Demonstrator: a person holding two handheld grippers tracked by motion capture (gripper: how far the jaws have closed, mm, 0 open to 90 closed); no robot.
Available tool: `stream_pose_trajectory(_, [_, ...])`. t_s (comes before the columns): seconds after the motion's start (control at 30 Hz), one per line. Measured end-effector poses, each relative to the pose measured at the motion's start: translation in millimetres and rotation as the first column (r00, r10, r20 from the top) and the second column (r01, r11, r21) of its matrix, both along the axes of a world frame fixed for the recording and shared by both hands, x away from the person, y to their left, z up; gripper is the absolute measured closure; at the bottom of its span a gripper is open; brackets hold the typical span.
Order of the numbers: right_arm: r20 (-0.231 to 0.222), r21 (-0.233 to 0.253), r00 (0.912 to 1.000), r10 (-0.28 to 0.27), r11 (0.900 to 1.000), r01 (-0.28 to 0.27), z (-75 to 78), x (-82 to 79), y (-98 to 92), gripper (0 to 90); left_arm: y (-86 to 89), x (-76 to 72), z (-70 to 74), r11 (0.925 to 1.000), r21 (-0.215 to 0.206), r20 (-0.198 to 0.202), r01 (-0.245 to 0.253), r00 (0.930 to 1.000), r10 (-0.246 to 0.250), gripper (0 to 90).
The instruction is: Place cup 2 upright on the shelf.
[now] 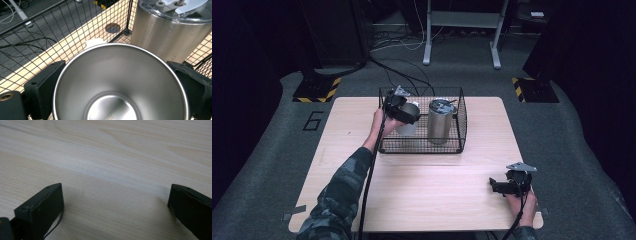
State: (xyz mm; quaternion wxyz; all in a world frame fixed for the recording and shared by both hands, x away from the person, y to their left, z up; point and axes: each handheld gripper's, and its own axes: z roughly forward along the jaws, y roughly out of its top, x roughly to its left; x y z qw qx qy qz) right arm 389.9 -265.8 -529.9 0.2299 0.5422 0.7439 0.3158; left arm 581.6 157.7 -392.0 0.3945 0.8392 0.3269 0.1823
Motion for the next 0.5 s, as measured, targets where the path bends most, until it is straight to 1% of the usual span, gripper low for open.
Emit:
stream_pose_trajectory(0.03, [0.000,0.000,1.0000,0.000,1.000,0.000,0.0,0.0,0.0,0.0,-0.8,0.0,-0.6,1.0000,0.008,-0.002,0.004,1.0000,-0.004,6.2])
stream_pose_trajectory(0.13, [0.000,0.000,1.0000,0.000,1.000,0.000,0.0,0.0,0.0,0.0,-2.2,2.0,-4.3,1.0000,0.008,-0.017,-0.004,0.9998,0.004,6.2])
stream_pose_trajectory(0.23, [0.000,-0.001,1.0000,-0.001,1.000,0.001,0.0,0.0,0.1,0.0,-3.5,3.7,-7.4,0.9999,0.013,-0.028,-0.001,0.9996,0.002,6.2])
stream_pose_trajectory(0.3, [0.000,0.000,1.0000,-0.001,1.000,0.001,0.0,0.0,0.1,0.0,-4.6,4.4,-9.3,0.9999,0.017,-0.036,0.000,0.9994,0.001,6.2])
stream_pose_trajectory(0.33, [0.001,0.001,1.0000,0.000,1.000,0.000,0.0,0.0,0.0,0.0,-4.5,4.8,-9.8,0.9996,0.027,-0.040,0.004,0.9992,-0.003,6.2])
stream_pose_trajectory(0.4, [0.000,0.001,1.0000,0.000,1.000,0.000,0.0,0.0,0.0,0.0,-5.4,5.3,-11.8,0.9997,0.026,-0.045,-0.002,0.9990,0.003,6.2])
stream_pose_trajectory(0.5, [0.000,0.000,1.0000,0.000,1.000,0.000,0.0,0.0,0.0,0.0,-5.5,6.7,-13.8,0.9994,0.035,-0.054,0.001,0.9985,0.001,6.2])
